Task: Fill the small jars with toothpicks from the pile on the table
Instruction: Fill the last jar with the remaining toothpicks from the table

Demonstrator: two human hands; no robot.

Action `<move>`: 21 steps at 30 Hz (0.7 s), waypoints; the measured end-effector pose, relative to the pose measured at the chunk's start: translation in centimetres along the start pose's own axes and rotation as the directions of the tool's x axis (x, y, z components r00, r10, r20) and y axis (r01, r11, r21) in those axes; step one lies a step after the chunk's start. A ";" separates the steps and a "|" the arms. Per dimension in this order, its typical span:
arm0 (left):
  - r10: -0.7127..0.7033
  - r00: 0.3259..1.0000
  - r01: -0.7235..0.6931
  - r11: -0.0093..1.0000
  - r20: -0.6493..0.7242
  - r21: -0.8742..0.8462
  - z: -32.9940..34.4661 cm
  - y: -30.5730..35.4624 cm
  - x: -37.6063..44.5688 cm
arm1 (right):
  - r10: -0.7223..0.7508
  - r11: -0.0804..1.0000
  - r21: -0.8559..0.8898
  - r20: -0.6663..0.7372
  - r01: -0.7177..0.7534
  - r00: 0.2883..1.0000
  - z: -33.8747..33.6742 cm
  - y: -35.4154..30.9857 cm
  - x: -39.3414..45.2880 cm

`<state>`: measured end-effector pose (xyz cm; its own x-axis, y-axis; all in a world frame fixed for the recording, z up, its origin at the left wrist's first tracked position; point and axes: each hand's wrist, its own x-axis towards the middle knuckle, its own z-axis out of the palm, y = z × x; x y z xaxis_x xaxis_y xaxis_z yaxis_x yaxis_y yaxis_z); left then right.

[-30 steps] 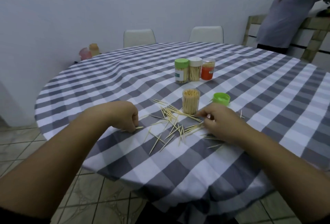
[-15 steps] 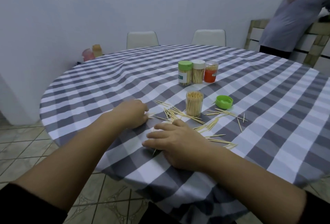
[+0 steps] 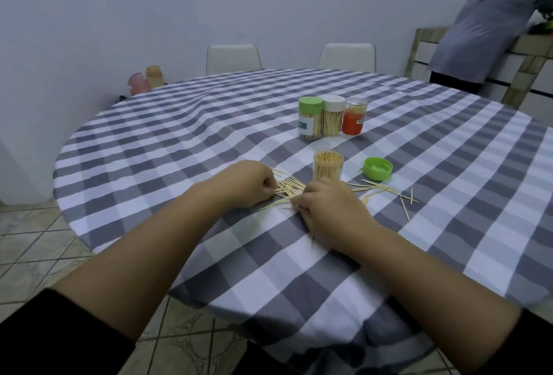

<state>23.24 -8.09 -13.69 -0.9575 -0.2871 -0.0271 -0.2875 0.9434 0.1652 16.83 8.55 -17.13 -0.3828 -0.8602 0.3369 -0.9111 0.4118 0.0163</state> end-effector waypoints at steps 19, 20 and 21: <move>0.155 0.934 -0.116 0.984 0.321 -0.136 -1.7 -2.1 -3.6 | 0.003 0.935 0.344 0.228 -0.084 0.974 -2.3 1.2 -1.6; 0.153 0.938 -0.123 0.986 0.310 -0.111 -1.5 -2.2 -3.5 | 0.008 0.949 0.309 0.198 -0.070 0.980 -2.1 1.0 -1.6; 0.150 0.945 -0.133 0.988 0.292 -0.077 -1.3 -2.3 -3.4 | 0.012 0.961 0.271 0.164 -0.057 0.986 -1.8 0.8 -1.7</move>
<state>27.17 -9.46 -12.65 -0.9541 -0.0812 -0.2883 -0.1549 0.9576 0.2431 17.03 10.88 -15.97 -0.4135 -0.8928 0.1786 -0.8952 0.3628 -0.2588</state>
